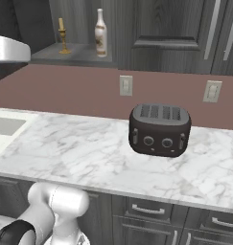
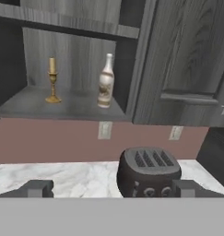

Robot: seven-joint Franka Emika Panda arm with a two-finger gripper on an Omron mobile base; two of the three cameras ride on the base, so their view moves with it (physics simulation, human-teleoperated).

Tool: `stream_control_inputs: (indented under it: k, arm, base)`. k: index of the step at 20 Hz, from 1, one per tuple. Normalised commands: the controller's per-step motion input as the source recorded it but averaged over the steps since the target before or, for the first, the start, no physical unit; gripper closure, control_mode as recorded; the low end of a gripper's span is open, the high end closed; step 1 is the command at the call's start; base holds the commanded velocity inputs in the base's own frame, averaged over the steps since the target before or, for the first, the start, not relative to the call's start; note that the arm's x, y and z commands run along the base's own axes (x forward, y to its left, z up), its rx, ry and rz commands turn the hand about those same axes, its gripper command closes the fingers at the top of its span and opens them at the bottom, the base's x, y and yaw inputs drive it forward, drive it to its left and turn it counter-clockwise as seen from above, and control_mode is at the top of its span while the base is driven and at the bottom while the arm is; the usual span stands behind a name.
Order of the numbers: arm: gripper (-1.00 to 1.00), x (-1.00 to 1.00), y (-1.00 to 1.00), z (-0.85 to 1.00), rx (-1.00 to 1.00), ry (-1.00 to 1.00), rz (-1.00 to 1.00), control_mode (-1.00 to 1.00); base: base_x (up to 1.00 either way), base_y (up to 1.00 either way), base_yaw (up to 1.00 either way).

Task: Get the candle and the liquor from the cabinet and move them to the dining counter.

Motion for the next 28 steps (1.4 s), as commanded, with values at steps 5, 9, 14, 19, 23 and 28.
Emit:
stream_control_inputs:
  k: [5, 9, 14, 19, 23, 28]
  arm:
    - [-1.0, 0.09, -0.12, 0.0, 0.0, -0.09, -0.07, -1.0]
    - [-1.0, 0.07, 0.0, 0.0, 0.0, -0.25, 0.0, -1.0]
    - [-1.0, 0.01, 0.0, -0.02, 0.0, -0.26, 0.01, -1.0]
    - [-1.0, 0.14, 0.0, -0.16, 0.0, -0.16, 0.02, -1.0]
    - [-1.0, 0.25, 0.0, -0.09, 0.01, -0.07, 0.05, -1.0]
    - [-1.0, 0.28, 0.0, -0.01, 0.02, 0.0, 0.03, -1.0]
  base:
    - [0.0, 0.0, 0.0]
    - [0.0, 0.0, 0.0]
    - [0.0, 0.0, 0.0]
    - [0.0, 0.0, 0.0]
    - [0.0, 0.0, 0.0]
    - [0.0, 0.0, 0.0]
